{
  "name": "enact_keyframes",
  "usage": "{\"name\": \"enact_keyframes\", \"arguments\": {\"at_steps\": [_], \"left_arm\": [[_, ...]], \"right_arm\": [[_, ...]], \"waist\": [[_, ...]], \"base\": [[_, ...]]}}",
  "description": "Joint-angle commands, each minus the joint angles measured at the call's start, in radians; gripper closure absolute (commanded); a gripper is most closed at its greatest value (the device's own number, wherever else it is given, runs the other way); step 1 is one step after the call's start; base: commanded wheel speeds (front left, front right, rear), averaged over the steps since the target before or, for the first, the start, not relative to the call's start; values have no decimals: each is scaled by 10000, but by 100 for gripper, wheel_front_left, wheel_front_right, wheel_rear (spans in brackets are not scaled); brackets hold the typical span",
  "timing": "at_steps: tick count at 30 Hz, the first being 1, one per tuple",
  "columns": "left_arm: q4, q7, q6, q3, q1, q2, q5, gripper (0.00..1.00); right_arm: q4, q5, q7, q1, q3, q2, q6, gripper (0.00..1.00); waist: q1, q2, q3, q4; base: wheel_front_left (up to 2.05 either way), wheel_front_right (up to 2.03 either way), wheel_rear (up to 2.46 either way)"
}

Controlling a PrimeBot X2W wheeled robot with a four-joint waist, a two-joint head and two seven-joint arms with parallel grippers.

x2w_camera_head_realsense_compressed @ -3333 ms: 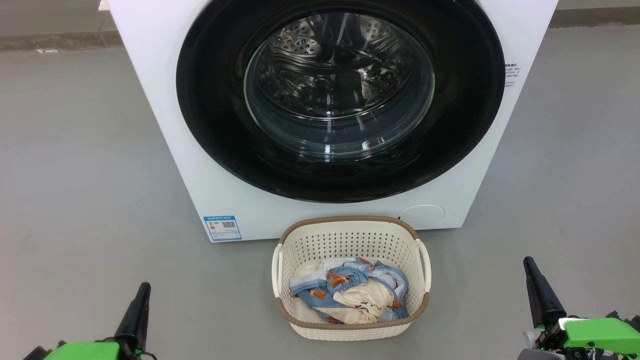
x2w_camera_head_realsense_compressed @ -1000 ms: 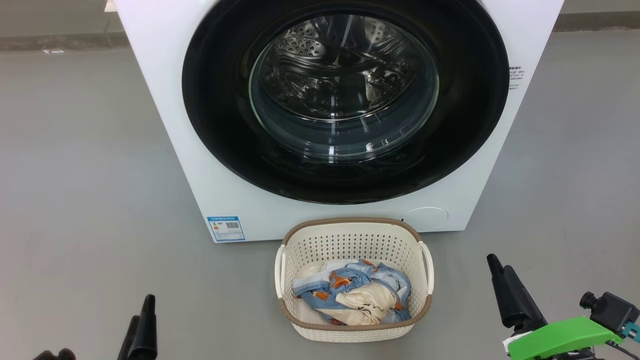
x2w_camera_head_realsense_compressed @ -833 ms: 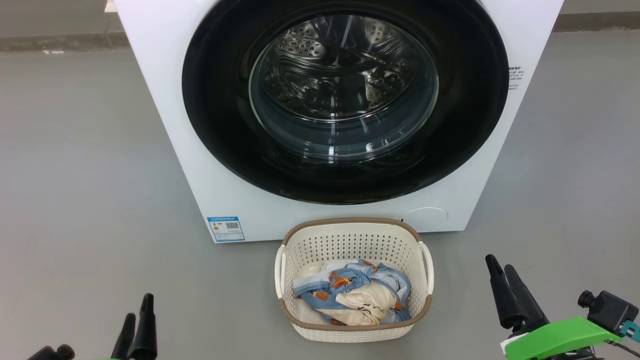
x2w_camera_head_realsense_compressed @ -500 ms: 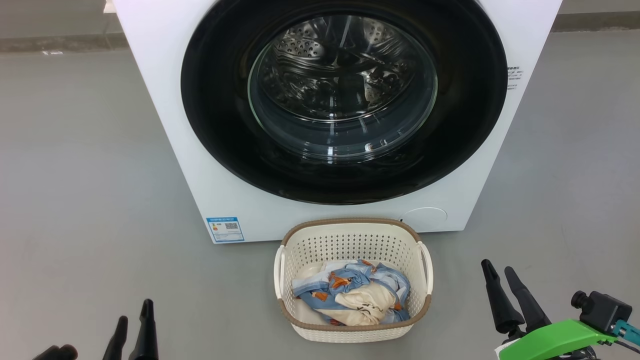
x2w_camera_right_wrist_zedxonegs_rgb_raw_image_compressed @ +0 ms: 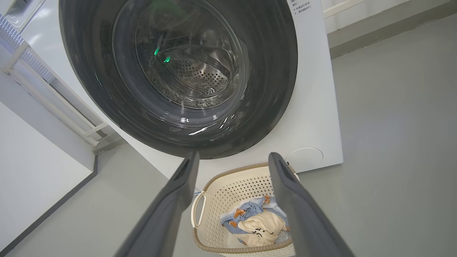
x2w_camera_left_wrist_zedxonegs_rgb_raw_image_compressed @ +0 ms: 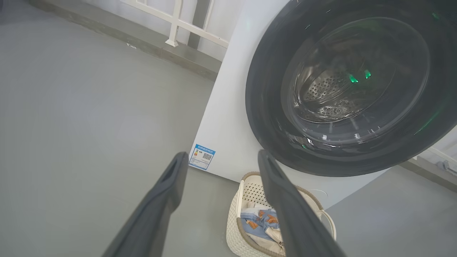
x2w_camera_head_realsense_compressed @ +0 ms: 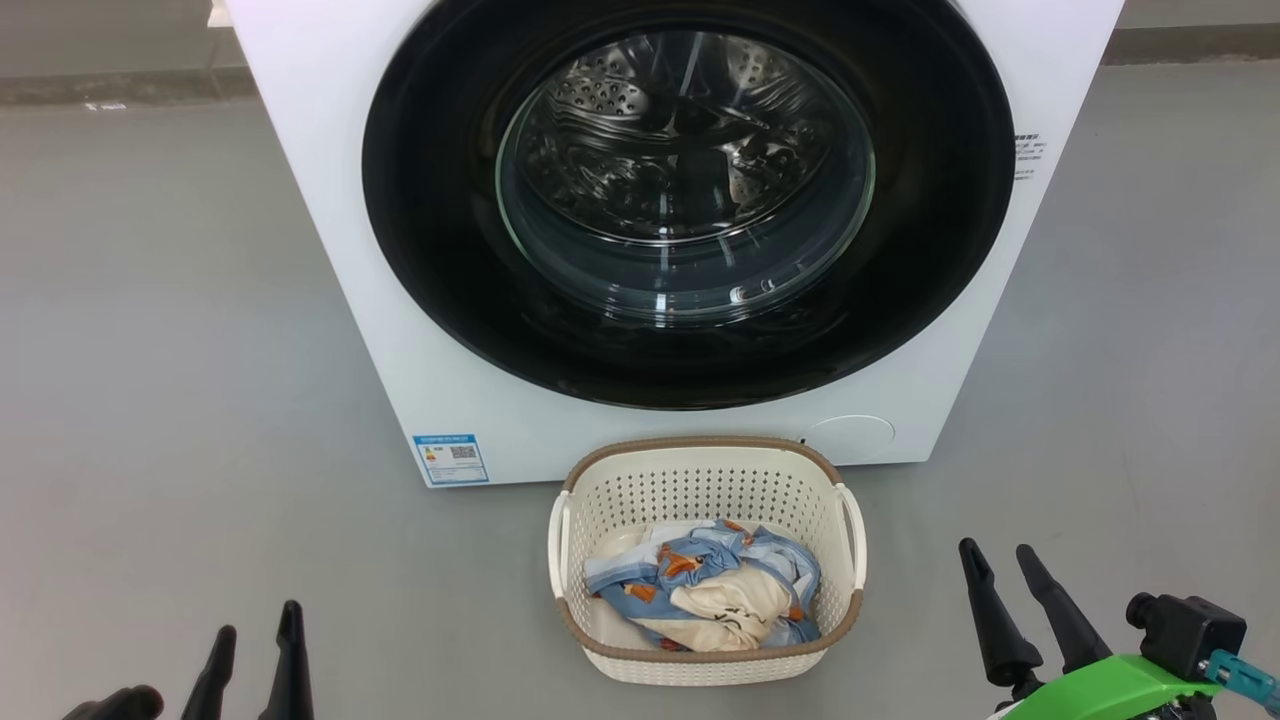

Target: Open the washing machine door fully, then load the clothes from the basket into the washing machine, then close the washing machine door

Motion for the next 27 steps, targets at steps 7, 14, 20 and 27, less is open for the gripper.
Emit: {"name": "enact_keyframes", "arguments": {"at_steps": [7,14,20,27], "left_arm": [[-629,-354,-50,124,-42,308,1452,0],[-771,-562,-10,108,122,350,2331,0],[-840,-708,-11,124,192,364,2933,0],[-883,-914,-25,175,294,383,3765,0]], "right_arm": [[-289,-1340,-409,-57,71,-78,13,0],[-489,-2264,-615,36,-45,-64,14,0],[-589,-2888,-760,68,-15,-110,15,0],[-676,-3746,-965,170,-66,-113,16,0]], "waist": [[-1,-1,23,13],[-1,-1,0,-44],[-1,-1,-12,-89],[-1,-1,-34,-145]], "base": [[0,0,0],[0,0,0],[0,0,0],[0,0,0]]}}
